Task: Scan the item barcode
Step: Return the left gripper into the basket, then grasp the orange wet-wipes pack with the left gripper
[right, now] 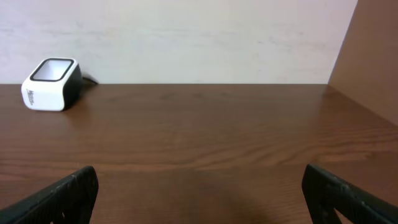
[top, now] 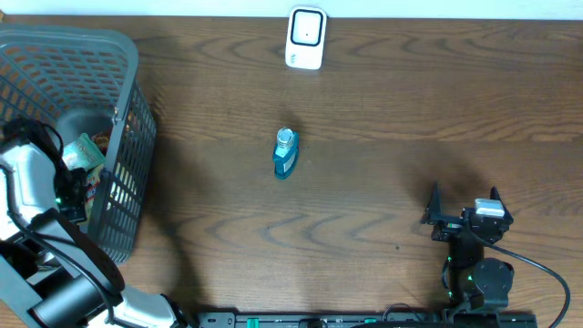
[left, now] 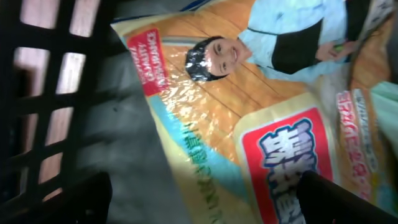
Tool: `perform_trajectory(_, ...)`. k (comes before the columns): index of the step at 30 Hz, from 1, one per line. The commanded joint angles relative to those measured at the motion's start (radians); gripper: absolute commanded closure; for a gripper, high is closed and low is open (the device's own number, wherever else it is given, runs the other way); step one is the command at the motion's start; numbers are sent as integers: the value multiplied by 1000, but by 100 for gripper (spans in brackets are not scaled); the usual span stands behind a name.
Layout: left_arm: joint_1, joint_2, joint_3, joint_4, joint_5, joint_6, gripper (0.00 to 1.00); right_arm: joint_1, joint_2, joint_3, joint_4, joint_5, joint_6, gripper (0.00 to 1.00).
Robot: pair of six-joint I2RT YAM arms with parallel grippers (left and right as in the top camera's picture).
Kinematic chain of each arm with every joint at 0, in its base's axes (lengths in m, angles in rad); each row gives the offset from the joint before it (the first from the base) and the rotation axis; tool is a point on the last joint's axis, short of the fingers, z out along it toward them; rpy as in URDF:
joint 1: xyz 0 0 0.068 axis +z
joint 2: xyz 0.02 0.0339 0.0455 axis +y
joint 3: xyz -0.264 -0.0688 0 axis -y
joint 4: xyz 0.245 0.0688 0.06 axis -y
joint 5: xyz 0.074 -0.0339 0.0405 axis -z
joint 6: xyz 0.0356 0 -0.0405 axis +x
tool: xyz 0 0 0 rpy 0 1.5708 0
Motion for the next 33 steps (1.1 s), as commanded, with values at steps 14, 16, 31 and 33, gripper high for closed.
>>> perform_trajectory(14,3,-2,-235,252,-3,-13,50,5,-5,-1,-4,1,-15,1)
perform_trajectory(16,3,-2,-258,271,-3,-13,90,5,-5,-1,-4,1,-15,1)
perform_trajectory(31,3,-415,-77,251,31,86,93,5,-5,-1,-4,1,-15,1)
perform_trajectory(33,3,-498,-34,261,31,86,93,5,-5,-1,-4,1,-15,1)
